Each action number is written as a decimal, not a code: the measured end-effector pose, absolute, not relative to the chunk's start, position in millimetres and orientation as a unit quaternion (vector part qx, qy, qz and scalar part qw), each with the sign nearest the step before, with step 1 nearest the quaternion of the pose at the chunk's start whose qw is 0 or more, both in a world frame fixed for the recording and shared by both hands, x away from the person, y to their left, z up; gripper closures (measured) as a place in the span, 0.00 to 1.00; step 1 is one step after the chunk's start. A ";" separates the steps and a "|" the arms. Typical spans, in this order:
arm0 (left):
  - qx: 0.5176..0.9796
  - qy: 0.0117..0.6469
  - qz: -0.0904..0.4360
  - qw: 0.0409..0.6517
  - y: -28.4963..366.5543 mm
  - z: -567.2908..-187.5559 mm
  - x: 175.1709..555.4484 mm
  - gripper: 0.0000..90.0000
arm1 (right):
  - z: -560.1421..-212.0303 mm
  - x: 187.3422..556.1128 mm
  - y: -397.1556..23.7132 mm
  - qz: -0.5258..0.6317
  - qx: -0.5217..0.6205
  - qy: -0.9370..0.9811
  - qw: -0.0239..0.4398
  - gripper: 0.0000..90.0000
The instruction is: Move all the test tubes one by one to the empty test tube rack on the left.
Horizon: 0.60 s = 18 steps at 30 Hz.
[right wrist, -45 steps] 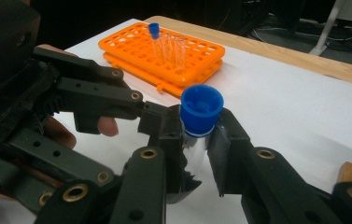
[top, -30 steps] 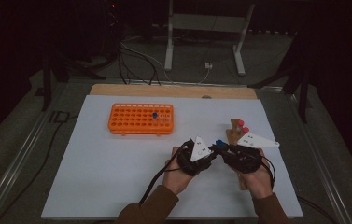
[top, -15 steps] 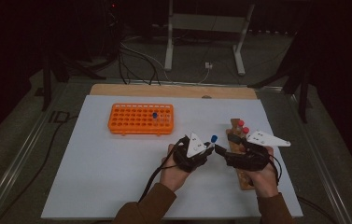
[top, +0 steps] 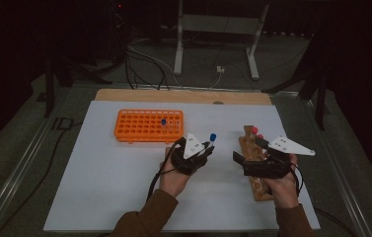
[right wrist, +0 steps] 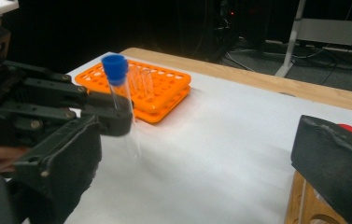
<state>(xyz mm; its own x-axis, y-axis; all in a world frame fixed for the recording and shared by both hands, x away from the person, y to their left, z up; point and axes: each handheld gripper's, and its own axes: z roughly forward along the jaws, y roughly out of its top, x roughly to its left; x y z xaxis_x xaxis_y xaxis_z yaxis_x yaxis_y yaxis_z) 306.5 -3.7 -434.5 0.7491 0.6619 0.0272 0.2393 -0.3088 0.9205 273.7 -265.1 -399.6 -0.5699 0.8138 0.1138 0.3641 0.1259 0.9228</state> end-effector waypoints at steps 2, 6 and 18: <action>0.779 0.294 0.211 0.513 1.7 -432.8 308.5 0.86 | -399.5 273.9 -265.6 0.517 0.411 0.719 0.218 0.01; 0.773 0.305 0.222 0.510 13.0 -430.4 313.6 0.86 | -399.8 274.0 -265.8 0.516 0.413 0.718 0.219 0.01; 0.752 0.351 0.258 0.495 52.3 -428.2 333.5 0.86 | -399.0 273.8 -267.7 0.515 0.416 0.715 0.222 0.00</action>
